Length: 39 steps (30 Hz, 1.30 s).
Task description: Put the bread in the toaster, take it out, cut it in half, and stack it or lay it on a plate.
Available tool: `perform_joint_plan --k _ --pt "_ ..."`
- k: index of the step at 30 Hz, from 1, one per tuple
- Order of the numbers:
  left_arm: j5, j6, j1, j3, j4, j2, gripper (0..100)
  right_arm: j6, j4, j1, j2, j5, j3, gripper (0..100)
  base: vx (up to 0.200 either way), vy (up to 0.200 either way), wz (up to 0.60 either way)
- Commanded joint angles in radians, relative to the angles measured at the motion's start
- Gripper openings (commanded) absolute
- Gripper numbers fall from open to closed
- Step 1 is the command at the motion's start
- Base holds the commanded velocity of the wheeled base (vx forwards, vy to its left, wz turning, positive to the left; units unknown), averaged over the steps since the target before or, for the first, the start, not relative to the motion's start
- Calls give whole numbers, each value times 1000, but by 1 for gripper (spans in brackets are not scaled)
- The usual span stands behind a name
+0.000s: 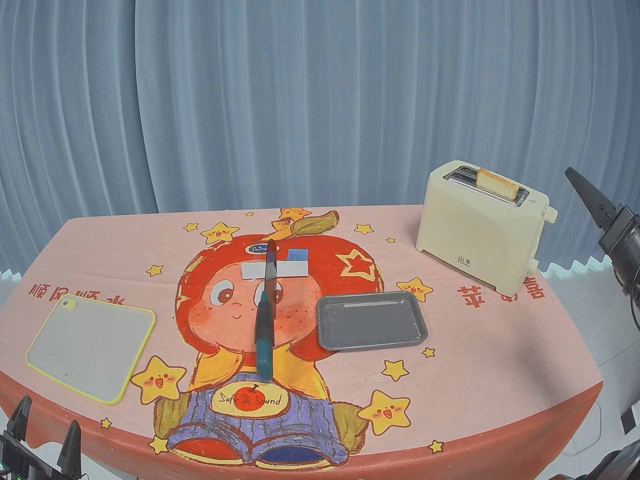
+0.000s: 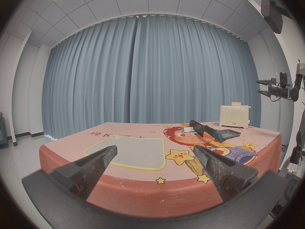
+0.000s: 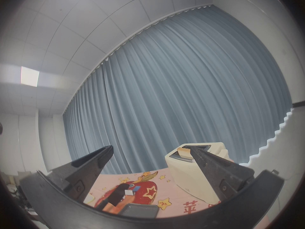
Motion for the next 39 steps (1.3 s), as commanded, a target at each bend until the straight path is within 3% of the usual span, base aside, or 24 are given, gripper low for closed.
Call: perform_joint_plan --k 1,6,8,10,12,18,25,34,39 --pt "0 0 0 18 -1 -16 100 -38 56 -6 -1 22 -61 100 0 0 0" --pt "0 0 0 18 -1 -16 100 -67 125 -10 31 115 -106 100 0 0 0" --pt "0 0 0 18 -1 -16 100 -76 124 -11 31 124 -104 100 0 0 0" --pt "0 0 0 18 -1 -16 100 -165 116 -40 28 157 -81 100 0 0 0" --pt "0 0 0 18 -1 -16 100 -202 125 -56 25 163 -81 100 0 0 0" --pt "0 0 0 18 -1 -16 100 -233 159 -125 36 160 -130 100 0 0 0" --pt "0 0 0 18 -1 -16 100 -233 231 -126 28 146 -135 100 0 0 0" --pt "0 0 0 18 -1 -16 100 -268 317 -121 30 105 -204 100 0 0 0" --pt "0 0 0 18 -1 -16 100 -305 431 -123 7 98 -248 100 0 0 0"
